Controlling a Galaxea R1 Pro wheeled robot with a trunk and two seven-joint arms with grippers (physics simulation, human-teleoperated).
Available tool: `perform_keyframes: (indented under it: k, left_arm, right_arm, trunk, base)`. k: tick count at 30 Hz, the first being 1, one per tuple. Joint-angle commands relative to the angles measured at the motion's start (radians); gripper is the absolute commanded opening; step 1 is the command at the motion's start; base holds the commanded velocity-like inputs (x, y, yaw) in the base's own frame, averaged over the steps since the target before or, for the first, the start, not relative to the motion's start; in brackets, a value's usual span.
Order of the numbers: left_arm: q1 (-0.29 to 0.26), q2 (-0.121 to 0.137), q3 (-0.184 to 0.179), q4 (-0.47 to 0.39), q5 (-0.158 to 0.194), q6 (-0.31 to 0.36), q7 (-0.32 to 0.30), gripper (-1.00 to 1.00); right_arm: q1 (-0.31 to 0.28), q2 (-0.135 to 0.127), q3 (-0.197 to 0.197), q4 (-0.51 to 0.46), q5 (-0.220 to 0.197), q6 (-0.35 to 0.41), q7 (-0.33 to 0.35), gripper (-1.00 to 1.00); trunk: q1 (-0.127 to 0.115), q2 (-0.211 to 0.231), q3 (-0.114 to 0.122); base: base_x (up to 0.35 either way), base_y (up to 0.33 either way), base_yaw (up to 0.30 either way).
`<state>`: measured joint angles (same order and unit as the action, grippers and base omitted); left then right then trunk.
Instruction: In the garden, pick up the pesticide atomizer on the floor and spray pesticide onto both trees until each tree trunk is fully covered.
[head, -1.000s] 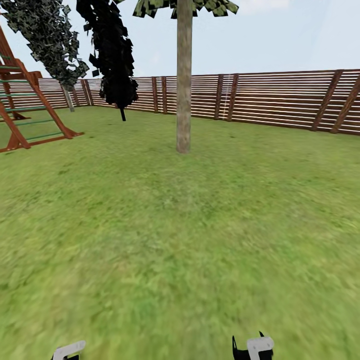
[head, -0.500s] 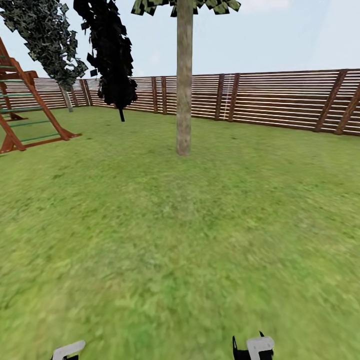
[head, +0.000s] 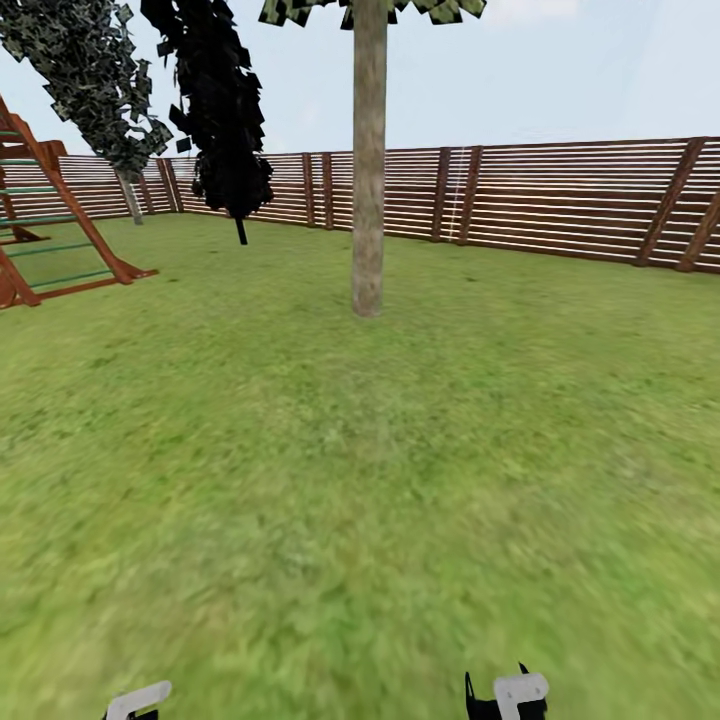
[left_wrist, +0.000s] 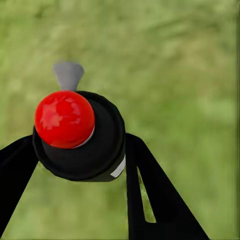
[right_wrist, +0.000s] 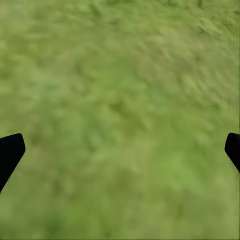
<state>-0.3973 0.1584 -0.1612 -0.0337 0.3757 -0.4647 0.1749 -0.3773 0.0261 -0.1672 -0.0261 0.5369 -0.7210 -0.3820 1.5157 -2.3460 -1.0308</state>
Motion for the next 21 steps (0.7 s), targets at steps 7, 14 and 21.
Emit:
perform_keyframes:
  k: [7, 14, 21]
  left_arm:
    - [0.0, 0.001, 0.0, 0.0, 0.0, 0.0, 0.0, -1.0]
    - [0.0, 0.001, 0.0, 0.0, 0.0, 0.0, 0.0, -1.0]
    - [0.0, 0.001, 0.0, 0.0, 0.0, 0.0, 0.0, -1.0]
  right_arm:
    - [0.0, 0.0, 0.0, 0.0, 0.0, 0.0, 0.0, 1.0]
    - [0.0, 0.0, 0.0, 0.0, 0.0, 0.0, 0.0, 1.0]
    - [0.0, 0.0, 0.0, 0.0, 0.0, 0.0, 0.0, 1.0]
  trunk:
    - [0.0, 0.0, 0.0]
    - [0.0, 0.0, 0.0]
    - [0.0, 0.0, 0.0]
  base:
    - [0.338, 0.0, 0.0]
    - [0.338, 0.0, 0.0]
    - [0.339, 0.0, 0.0]
